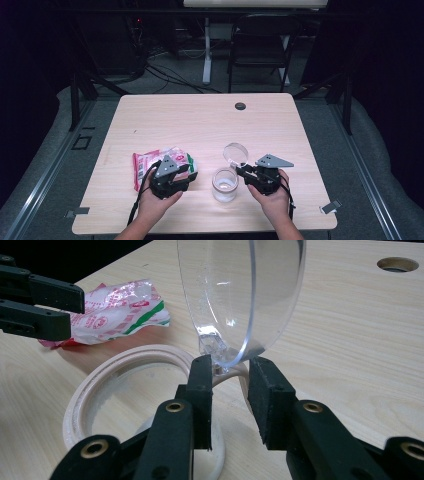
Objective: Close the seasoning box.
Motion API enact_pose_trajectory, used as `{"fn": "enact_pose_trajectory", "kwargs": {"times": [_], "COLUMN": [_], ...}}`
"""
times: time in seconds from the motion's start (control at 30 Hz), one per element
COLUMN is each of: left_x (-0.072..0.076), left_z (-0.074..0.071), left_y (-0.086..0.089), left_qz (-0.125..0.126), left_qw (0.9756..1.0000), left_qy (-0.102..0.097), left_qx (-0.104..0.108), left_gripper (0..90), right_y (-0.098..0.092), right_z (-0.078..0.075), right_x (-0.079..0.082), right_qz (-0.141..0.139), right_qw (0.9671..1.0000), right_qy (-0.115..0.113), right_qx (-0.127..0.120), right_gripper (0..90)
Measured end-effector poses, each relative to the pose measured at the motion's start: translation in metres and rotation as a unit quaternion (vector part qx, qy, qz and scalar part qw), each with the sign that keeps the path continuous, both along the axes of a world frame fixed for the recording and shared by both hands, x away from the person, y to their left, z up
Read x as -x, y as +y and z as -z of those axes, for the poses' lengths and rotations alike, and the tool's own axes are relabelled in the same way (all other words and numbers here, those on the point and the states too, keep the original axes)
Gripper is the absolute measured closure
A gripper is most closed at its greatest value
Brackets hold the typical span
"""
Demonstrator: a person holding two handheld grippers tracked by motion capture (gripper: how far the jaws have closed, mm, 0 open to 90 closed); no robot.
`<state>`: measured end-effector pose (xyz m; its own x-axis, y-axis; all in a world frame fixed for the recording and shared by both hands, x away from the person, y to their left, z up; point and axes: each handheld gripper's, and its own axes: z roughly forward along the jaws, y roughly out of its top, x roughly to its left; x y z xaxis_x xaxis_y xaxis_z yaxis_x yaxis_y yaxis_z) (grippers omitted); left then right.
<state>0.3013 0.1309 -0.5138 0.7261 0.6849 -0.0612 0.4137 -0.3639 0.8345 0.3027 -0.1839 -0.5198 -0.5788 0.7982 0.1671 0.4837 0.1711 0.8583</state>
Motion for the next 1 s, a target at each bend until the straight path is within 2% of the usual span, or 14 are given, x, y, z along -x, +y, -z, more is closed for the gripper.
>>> {"fn": "enact_pose_trajectory", "kwargs": {"times": [0.1, 0.27, 0.5, 0.63, 0.7, 0.9, 1.0], "left_x": [0.000, -0.001, -0.007, -0.011, -0.012, -0.013, -0.013], "left_z": [0.000, -0.001, -0.002, -0.001, 0.001, 0.008, 0.010], "left_y": [0.003, 0.011, 0.023, 0.028, 0.029, 0.024, 0.022], "left_qz": [-0.005, -0.019, -0.037, -0.045, -0.044, -0.036, -0.030], "left_qw": [1.0000, 0.9998, 0.9993, 0.9990, 0.9990, 0.9991, 0.9991], "left_qy": [-0.002, -0.003, -0.008, 0.002, 0.005, 0.008, 0.010], "left_qx": [0.000, 0.003, -0.006, -0.004, -0.002, -0.022, -0.026], "left_gripper": [56.7, 56.5, 55.8, 55.9, 55.5, 53.0, 52.7], "right_y": [0.000, -0.003, -0.009, -0.009, -0.009, -0.005, -0.004], "right_z": [0.001, 0.000, 0.001, 0.000, 0.000, -0.001, -0.001], "right_x": [-0.001, 0.000, 0.002, 0.003, 0.003, 0.003, 0.001], "right_qz": [-0.002, -0.004, -0.002, -0.001, -0.001, -0.003, -0.005], "right_qw": [1.0000, 1.0000, 1.0000, 1.0000, 1.0000, 1.0000, 1.0000], "right_qy": [0.001, 0.002, 0.003, 0.001, 0.001, -0.002, 0.001], "right_qx": [-0.006, 0.003, -0.001, -0.001, -0.001, -0.008, -0.003], "right_gripper": [70.8, 69.0, 68.3, 68.4, 68.8, 69.9, 73.3]}}
